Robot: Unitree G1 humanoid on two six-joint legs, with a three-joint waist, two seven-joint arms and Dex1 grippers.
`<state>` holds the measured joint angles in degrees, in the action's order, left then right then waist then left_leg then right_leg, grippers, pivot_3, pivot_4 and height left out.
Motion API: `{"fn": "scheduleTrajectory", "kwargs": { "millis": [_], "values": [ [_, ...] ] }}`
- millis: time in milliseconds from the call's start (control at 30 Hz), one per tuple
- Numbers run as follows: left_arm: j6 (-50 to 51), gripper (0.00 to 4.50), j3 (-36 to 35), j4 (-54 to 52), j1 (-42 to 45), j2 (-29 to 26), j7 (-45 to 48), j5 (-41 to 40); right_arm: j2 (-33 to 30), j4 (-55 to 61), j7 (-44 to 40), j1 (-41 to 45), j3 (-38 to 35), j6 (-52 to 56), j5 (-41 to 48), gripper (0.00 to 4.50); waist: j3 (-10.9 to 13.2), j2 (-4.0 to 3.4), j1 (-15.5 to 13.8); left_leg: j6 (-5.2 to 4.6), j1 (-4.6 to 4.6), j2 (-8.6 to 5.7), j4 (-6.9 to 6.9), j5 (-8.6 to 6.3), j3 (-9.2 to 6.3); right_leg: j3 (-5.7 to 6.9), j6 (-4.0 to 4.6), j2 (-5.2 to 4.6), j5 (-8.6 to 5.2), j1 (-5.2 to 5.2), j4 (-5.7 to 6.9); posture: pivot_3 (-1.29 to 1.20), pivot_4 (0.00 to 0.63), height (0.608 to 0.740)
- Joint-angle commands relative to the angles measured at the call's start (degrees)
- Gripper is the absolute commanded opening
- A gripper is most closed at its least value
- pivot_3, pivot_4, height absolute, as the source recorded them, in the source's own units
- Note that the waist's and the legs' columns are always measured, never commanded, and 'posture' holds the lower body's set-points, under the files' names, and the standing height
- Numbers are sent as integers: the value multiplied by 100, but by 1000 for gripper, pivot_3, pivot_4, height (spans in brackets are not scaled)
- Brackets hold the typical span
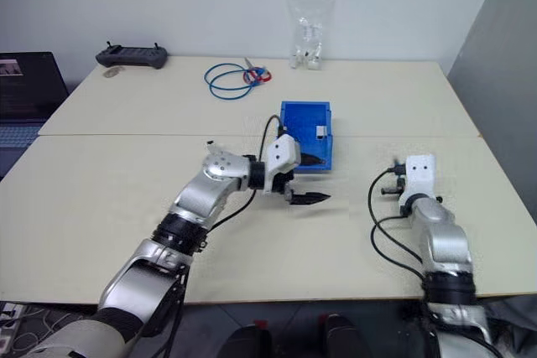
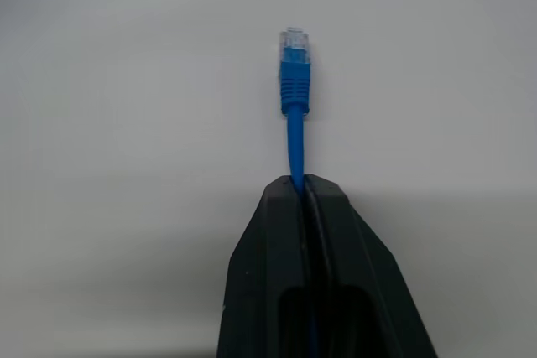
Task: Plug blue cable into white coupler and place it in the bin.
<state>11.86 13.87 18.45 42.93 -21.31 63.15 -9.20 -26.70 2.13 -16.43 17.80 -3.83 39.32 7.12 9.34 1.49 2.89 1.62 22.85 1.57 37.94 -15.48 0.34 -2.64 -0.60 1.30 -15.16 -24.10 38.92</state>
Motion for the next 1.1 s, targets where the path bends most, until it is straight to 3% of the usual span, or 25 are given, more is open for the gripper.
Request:
{"fn": "scheduleTrajectory", "kwargs": {
  "millis": [33, 100, 167, 300, 467, 600, 800, 867, 967, 1000, 1100],
  "values": [
    [857, 4500, -682, -1111, -586, -683, 190, -654, -1109, 1089, -2112, -504, 573, -764, 377, 60, 8, -12, 17, 0, 2, 0, -2, 0, -1, 1, 0, 1, 0, -2, -1, 0, 150, 740],
    [1399, 4500, -970, -1842, -1184, -1196, 318, -1003, -1613, 1527, -3242, -616, 823, -940, 831, 60, 23, -7, 48, -1, -2, 4, -4, -1, -4, 3, 3, 1, -3, 0, -3, 0, 150, 740],
    [1810, 4500, -1292, -2652, -1959, -1654, 376, -1328, -1737, 1611, -3892, -371, 1175, -1047, 978, 60, 27, -8, 56, -1, -1, 9, -2, -1, -6, 6, 3, 4, -3, -2, -1, 0, 150, 740],
    [1816, 4500, -1940, -3973, -3770, -2009, 87, -1557, -1012, 975, -4144, 506, 2037, -1346, 703, 60, 59, 34, 171, 0, -23, 26, 0, -1, -7, 6, 4, -11, -3, 12, 0, 0, 150, 740],
    [1879, 4500, -2804, -5059, -5648, -1614, -877, -1638, 24, -253, -4140, 1394, 2927, -1923, 41, 60, 77, 45, 54, -2, -19, 14, 7, 8, -25, 30, 10, -32, -2, 8, 15, 0, 150, 740],
    [1967, 4500, -3055, -5559, -6285, -1194, -1562, -1722, 253, -903, -4330, 1629, 3270, -2285, -306, 738, 79, 41, -145, -2, -12, -2, 10, 8, -18, 29, 10, -52, 1, 8, 4, 0, 150, 740],
    [1867, 4500, -2854, -5701, -6627, -1041, -1958, -1547, 224, -1004, -4543, 1617, 3129, -2487, -267, 2303, 78, 43, -159, -2, -5, -10, 11, 6, -10, 29, 9, -65, 3, 8, -3, 0, 150, 740],
    [1866, 4500, -2803, -5507, -6352, -1199, -1882, -1563, 130, -562, -4498, 1489, 2799, -2016, 27, 2789, 78, 41, -158, -2, -7, -6, 11, 6, -15, 31, 12, -58, 2, 8, 2, 0, 150, 740],
    [1803, 4500, -2544, -4877, -5494, -1563, -1593, -1487, 38, 725, -4299, 1193, 1964, -477, 1106, 3559, 85, 30, -202, -3, -5, -4, 12, 7, -29, 42, 19, -51, 2, 5, 9, 0, 150, 740],
    [1780, 4500, -2388, -4654, -5160, -1664, -1453, -1475, -52, 1185, -4251, 1065, 1741, -20, 1423, 3753, 86, 28, -194, -3, -6, 0, 12, 8, -28, 42, 24, -46, 5, 6, 10, 0, 150, 740],
    [1532, 4500, -1878, -3921, -4318, -1938, -884, -1349, -397, 2195, -4059, 674, 1319, 730, 1911, 3753, 83, 30, -192, -3, -5, 0, 11, 7, -28, 41, 23, -42, 5, 8, 6, 0, 150, 740]
  ]
}}
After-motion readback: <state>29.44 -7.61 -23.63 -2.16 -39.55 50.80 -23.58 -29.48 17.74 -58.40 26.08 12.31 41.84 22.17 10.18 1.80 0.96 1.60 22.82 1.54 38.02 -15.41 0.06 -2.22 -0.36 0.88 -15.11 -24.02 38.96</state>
